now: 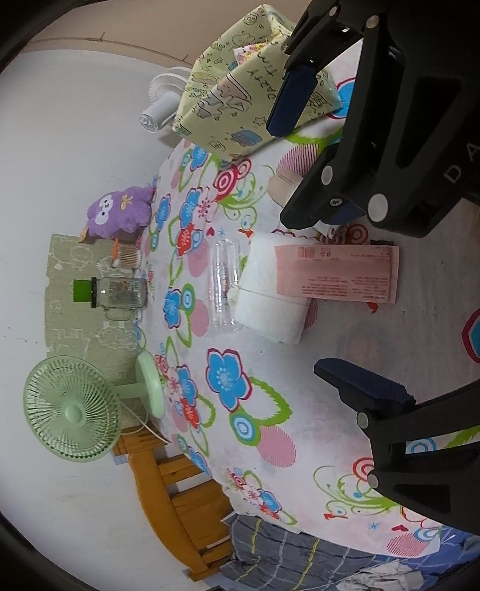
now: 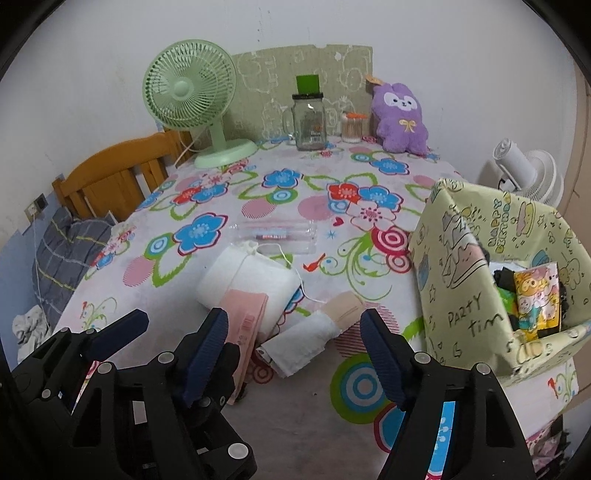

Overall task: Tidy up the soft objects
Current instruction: 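Lower the left gripper onto the pink paper packet while the right gripper approaches the white roll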

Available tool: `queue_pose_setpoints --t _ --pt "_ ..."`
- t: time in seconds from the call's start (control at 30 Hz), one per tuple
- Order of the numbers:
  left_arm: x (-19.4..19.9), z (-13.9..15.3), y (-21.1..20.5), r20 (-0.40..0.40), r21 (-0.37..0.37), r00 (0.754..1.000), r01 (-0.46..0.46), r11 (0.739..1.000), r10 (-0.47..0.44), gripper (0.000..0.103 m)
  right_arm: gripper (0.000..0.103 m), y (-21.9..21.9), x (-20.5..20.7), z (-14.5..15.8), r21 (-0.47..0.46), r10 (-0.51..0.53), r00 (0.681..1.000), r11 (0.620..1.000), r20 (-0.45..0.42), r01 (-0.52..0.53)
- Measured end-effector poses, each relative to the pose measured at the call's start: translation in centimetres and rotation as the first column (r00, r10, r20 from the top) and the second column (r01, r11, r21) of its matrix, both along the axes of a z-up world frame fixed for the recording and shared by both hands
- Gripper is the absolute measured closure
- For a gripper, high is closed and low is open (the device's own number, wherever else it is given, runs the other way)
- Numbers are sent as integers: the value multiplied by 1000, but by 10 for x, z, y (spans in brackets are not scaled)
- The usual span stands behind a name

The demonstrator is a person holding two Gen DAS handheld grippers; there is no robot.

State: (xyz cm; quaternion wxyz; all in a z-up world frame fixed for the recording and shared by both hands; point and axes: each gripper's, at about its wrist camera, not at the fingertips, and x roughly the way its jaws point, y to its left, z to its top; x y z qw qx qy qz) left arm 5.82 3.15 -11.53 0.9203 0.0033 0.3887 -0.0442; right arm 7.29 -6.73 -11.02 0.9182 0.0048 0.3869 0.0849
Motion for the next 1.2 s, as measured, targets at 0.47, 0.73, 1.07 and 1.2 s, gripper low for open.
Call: queue_pose_setpoints --t 0.47,0.73,1.07,1.2 --pt "12 -22 3 -69 -35 998 -2 999 -1 47 30 1 14 -23 -5 -25 997 1000 -76 24" --pt "16 -25 2 -86 -50 996 9 999 -13 60 32 2 21 -29 -1 -30 995 1000 -100 31" --pt "18 -25 -1 -93 -48 995 25 999 -29 71 39 2 28 -34 -4 -33 992 999 -122 33" --pt "19 -27 0 -95 -52 995 8 999 -13 68 40 2 30 -35 -5 -29 992 1000 -127 28"
